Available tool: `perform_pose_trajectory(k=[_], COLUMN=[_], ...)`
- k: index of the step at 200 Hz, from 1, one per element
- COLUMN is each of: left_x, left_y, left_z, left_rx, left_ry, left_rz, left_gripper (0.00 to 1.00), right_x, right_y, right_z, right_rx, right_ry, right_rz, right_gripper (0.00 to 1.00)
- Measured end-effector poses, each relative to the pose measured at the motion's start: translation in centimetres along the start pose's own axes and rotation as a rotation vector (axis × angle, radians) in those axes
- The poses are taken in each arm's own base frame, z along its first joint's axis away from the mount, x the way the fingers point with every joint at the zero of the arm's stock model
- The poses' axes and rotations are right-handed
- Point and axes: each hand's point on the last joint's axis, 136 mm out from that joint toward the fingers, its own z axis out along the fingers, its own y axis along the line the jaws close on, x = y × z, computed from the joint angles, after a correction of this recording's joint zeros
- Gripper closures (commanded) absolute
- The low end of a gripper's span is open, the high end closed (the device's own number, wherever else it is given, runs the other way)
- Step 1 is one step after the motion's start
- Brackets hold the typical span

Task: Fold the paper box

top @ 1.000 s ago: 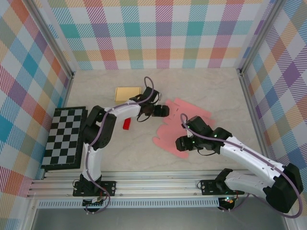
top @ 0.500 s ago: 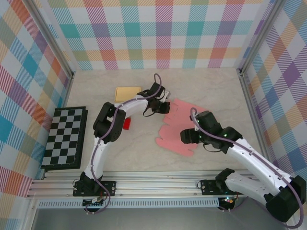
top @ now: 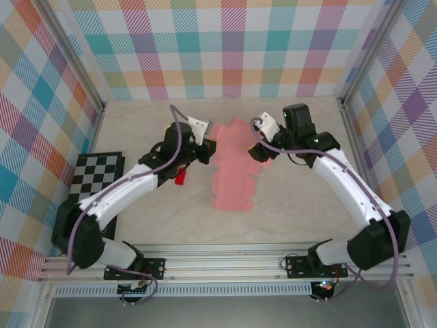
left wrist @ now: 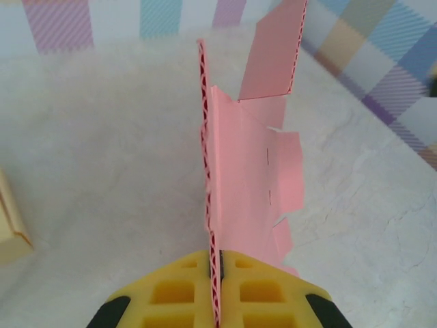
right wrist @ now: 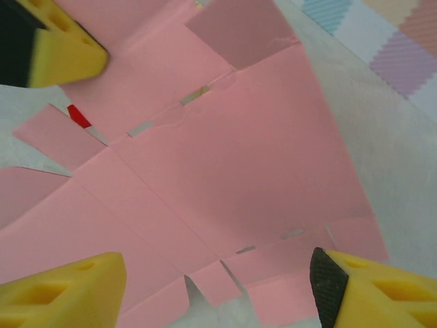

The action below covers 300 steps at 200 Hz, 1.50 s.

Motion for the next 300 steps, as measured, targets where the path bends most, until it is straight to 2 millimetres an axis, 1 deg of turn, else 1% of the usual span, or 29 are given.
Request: perform_pose_trajectory(k=[18,33,50,74,103,132,156,182,218,253,273,300], left_x=[0.5,1.3,1.7,0.6,-0.7,-1.0,-1.0,-0.9,-0.8,-0.7,-0.7,-0.6], left_y=[-0.2,-0.2,-0.3,-0.7,-1.2,-1.4,-1.5,-1.5,-1.8,-2.2,-2.3,-2.4], left_z=[-1.6,-2.3,-3.0,-4.4,-5.6,-5.6,-5.6,-5.6,-5.6,-5.6,-5.6,-5.6], left_rx=[0.001,0.003,-0.001,0.008,0.020,0.026,0.032,0.032,0.049,0.072,0.081,0.087], left_ry=[-0.055,-0.067,-0.080,-0.143,-0.206,-0.219,-0.217,-0.217,-0.214,-0.210,-0.208,-0.207], left_rz=[0.057,0.094,0.124,0.157,0.184,0.201,0.206,0.212,0.218,0.220,0.221,0.221], left_gripper=[1.00,1.00,1.00,1.00,1.00,1.00,1.00,1.00,1.00,1.00,1.00,1.00], right_x=[-0.9,-1.0,-1.2,-1.1,-0.6,-0.1,0.0,-0.2,-0.5,-1.1,-1.0,-0.2], right_y=[-0.2,-0.3,-0.7,-1.4,-2.0,-1.9,-2.2,-2.8,-4.3,-4.9,-4.8,-4.1], right_z=[0.8,0.6,0.2,0.1,1.1,1.8,1.9,1.6,1.3,1.7,2.1,2.6], right_rx=[-0.067,-0.099,-0.114,-0.128,-0.151,-0.176,-0.178,-0.161,-0.111,-0.115,-0.143,-0.197], right_ry=[-0.029,-0.059,-0.099,-0.120,-0.110,-0.093,-0.087,-0.090,-0.087,-0.093,-0.092,-0.078], right_rz=[-0.113,-0.189,-0.261,-0.311,-0.337,-0.342,-0.345,-0.353,-0.360,-0.375,-0.382,-0.379], right_gripper=[0.27,0.27,0.27,0.27,0.27,0.28,0.29,0.29,0.29,0.30,0.35,0.45])
